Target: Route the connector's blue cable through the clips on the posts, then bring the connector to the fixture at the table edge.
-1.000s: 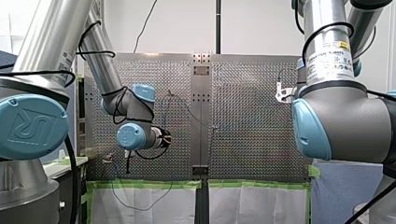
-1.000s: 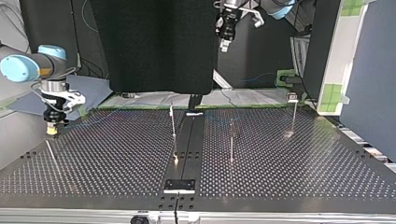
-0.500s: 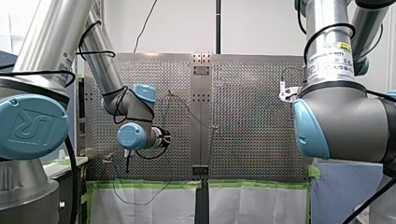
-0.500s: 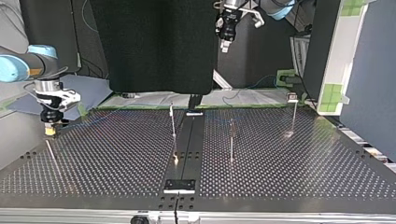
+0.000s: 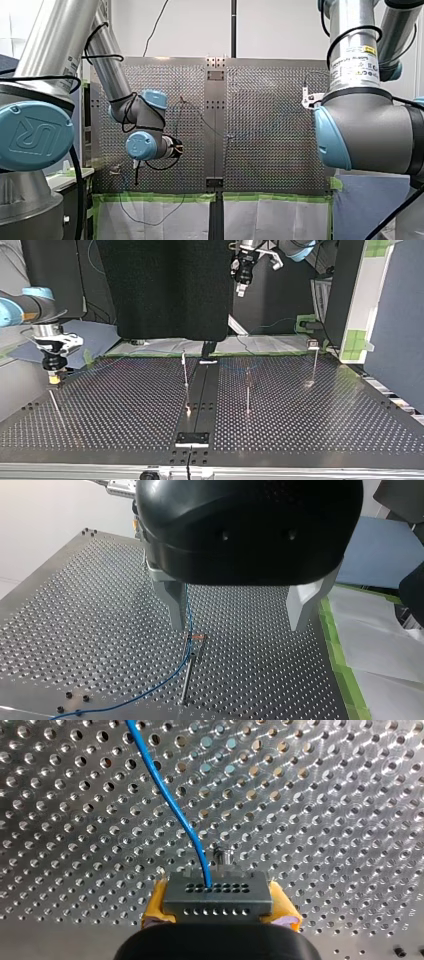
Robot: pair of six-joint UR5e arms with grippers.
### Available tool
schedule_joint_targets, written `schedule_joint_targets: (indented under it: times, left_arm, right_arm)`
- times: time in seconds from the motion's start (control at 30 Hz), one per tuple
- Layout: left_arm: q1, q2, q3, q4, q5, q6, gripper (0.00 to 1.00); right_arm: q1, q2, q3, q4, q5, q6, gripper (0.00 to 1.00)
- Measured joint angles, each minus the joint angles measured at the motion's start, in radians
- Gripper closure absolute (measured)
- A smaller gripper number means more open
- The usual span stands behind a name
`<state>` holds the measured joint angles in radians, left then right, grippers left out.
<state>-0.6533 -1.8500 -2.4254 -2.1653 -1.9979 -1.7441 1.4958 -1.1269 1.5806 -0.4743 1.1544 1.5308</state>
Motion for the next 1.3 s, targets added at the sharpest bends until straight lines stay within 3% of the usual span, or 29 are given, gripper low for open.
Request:
schedule_joint_targets:
  times: [0.4, 1.3]
  left_arm:
    - [0.002, 0.0, 0.002, -0.001, 0.0, 0.0, 0.01]
    - [0.007, 0.0, 0.007, -0.005, 0.0, 0.006, 0.01]
  right_arm:
    - [-0.02, 0.001, -0.011, 0.007, -0.007, 0.0, 1.0]
    - [-0.02, 0.016, -0.027, 0.034, -0.007, 0.017, 1.0]
